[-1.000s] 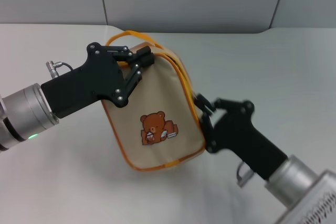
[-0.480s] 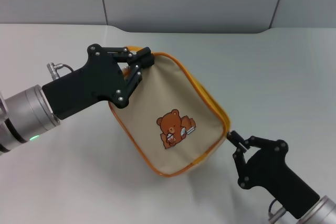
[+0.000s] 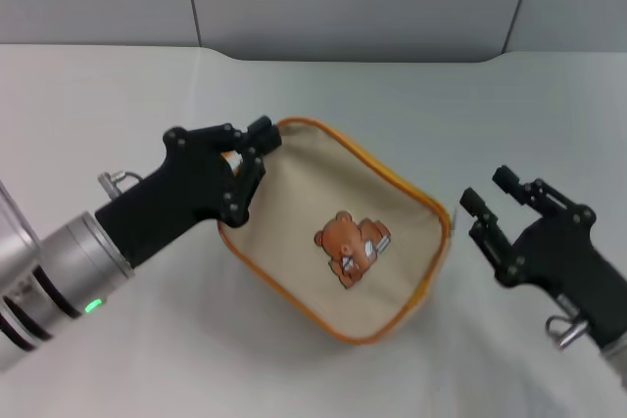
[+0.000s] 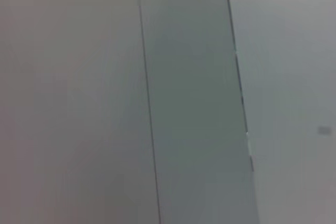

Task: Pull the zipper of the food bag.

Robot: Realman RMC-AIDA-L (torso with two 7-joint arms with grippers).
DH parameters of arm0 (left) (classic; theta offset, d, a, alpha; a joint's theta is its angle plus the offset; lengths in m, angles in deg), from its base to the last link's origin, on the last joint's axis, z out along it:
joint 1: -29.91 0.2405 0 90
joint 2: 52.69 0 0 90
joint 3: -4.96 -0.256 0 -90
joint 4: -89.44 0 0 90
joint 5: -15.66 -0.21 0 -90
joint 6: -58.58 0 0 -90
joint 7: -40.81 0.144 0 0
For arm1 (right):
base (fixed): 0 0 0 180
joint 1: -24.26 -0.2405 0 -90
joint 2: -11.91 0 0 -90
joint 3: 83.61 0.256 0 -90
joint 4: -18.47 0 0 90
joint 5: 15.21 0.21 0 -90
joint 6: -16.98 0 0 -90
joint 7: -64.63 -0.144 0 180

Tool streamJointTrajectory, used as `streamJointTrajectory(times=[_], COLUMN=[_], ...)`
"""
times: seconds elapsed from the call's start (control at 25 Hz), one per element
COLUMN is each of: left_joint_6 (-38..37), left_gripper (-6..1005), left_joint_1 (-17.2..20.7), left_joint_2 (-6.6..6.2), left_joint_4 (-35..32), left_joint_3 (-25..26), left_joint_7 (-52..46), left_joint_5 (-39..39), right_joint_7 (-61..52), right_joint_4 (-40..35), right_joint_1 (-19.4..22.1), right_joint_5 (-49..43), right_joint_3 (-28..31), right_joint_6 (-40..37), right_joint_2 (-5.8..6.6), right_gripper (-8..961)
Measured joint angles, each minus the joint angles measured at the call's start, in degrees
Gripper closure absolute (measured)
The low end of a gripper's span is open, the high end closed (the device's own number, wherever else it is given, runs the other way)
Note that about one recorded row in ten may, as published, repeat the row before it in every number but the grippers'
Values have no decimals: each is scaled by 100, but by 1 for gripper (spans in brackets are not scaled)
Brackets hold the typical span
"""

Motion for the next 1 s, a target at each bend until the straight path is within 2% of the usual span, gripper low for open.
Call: streamJointTrajectory(times=[0.04,0.08,0.24,0.36,0.4,0.44,0.48,0.52,0.6,0.64,0.68,0.72,0.84,1.0], left_joint_6=[-25,-25,-346,-532,-635,-710,-764,-801,-862,-918,-940,-940,-995,-1003], left_gripper=[955,955,955,784,746,707,669,631,554,510,467,423,307,193], left_joint_1=[19,19,227,300,349,395,449,498,628,747,785,785,934,972], left_joint_2=[0,0,-9,-25,-35,-43,-49,-54,-78,-109,-119,-119,-100,-92], left_joint_4=[234,234,388,300,192,-32,-332,-639,-1396,-2064,-2274,-2274,-2810,-2855], left_joint_3=[77,77,89,14,-73,-224,-429,-618,-1096,-1526,-1645,-1645,-1720,-1716], left_joint_7=[257,257,534,443,311,69,-262,-621,-1501,-2231,-2447,-2447,-3012,-3072], left_joint_5=[53,53,54,33,4,-64,-167,-264,-605,-1028,-1186,-1186,-1589,-1606], right_joint_7=[-1105,-1105,-2978,-3559,-3811,-4286,-4286,-4540,-4810,-4966,-4966,-5053,-5241,-5252], right_joint_4=[-538,-538,-1535,-1935,-2149,-2534,-2534,-2757,-3032,-3224,-3224,-3352,-3662,-3692], right_joint_1=[-220,-220,-584,-695,-743,-827,-827,-866,-902,-913,-913,-915,-916,-923], right_joint_5=[-70,-70,-565,-797,-901,-1068,-1068,-1134,-1183,-1192,-1192,-1192,-1192,-1213], right_joint_3=[-56,-56,-114,-151,-239,-575,-575,-869,-1431,-1861,-1861,-2087,-2419,-2443], right_joint_6=[-24,-24,-294,-551,-712,-1070,-1070,-1305,-1711,-2078,-2078,-2262,-2535,-2557], right_joint_2=[1,1,10,13,21,62,62,102,189,254,254,283,288,283], right_gripper=[795,747,555,328,311,295,278,261,228,220,212,203,179,146])
